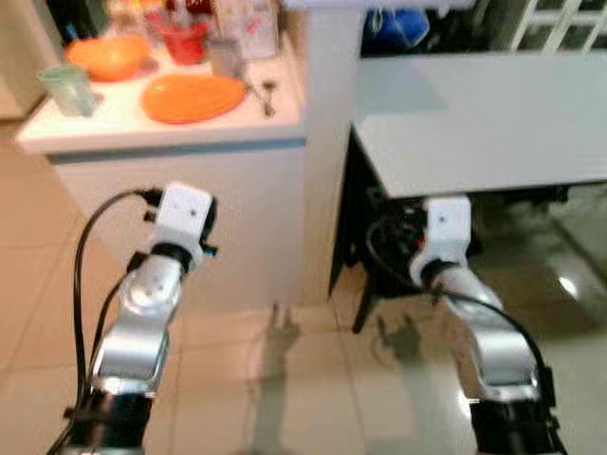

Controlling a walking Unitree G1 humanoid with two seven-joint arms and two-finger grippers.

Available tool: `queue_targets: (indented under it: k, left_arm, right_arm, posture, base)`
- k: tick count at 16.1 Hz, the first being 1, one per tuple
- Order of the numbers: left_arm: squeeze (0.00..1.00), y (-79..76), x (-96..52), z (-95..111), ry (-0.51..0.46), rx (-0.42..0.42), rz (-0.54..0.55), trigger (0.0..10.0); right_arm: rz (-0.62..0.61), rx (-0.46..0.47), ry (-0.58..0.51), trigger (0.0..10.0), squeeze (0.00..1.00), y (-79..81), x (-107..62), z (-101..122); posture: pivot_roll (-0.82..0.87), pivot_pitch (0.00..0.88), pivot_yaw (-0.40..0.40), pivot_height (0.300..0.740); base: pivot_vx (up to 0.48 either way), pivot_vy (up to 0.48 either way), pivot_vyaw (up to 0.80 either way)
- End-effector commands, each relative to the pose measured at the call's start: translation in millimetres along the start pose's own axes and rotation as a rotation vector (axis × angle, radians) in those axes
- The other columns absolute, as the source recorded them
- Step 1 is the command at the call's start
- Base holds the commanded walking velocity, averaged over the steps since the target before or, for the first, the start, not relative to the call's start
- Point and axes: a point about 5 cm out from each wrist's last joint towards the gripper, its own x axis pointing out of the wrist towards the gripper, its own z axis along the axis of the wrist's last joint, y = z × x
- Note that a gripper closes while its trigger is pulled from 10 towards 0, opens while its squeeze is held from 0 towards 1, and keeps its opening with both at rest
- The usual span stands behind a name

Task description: Setting the table

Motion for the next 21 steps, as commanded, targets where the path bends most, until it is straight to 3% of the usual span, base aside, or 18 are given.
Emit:
queue_targets:
  k: [1,4,10,13,19,21]
  left_arm:
    - [0.0,4.7,1.8,2,-0.004,-0.004,0.024,10.0]
    - [0.0,9.5,4.9,12,-0.03,-0.069,0.101,10.0]
    - [0.0,7.8,8.2,15,-0.043,-0.079,0.115,10.0]
    - [0.0,3.8,10.2,23,-0.07,-0.103,0.072,10.0]
    - [0.0,-4.2,12.9,29,-0.084,-0.111,0.021,10.0]
    - [0.0,-5.5,12.1,32,-0.099,-0.121,-0.004,10.0]
  right_arm:
    - [0.01,0.005,-0.031,10.0,0.0,1.9,1.3,7]
    - [0.008,0.01,-0.043,10.0,0.0,5.0,4.5,10]
    - [0.008,-0.019,-0.083,10.0,0.0,3.3,6.3,18]
    - [-0.017,-0.038,-0.114,10.0,0.0,3.2,9.2,25]
    - [-0.059,-0.041,-0.15,10.0,0.0,-5.4,12.2,34]
    - [-0.065,-0.137,-0.184,10.0,0.0,-3.5,13.4,40]
  posture:
    - [0.02,0.0,-0.019,0.74]
    - [0.03,0.0,-0.018,0.74]
    - [0.03,0.0,-0.008,0.74]
    - [0.03,0.0,-0.006,0.74]
    - [0.03,0.0,-0.001,0.74]
    - [0.02,0.0,-0.001,0.74]
  base:
    - [0.0,0.48,0.0]
    - [0.0,-0.293,0.0]
    - [0.0,-0.08,0.0]
    - [0.194,0.0,0.16]
    - [0.369,0.0,0.77]
    - [0.392,0.0,0.0]
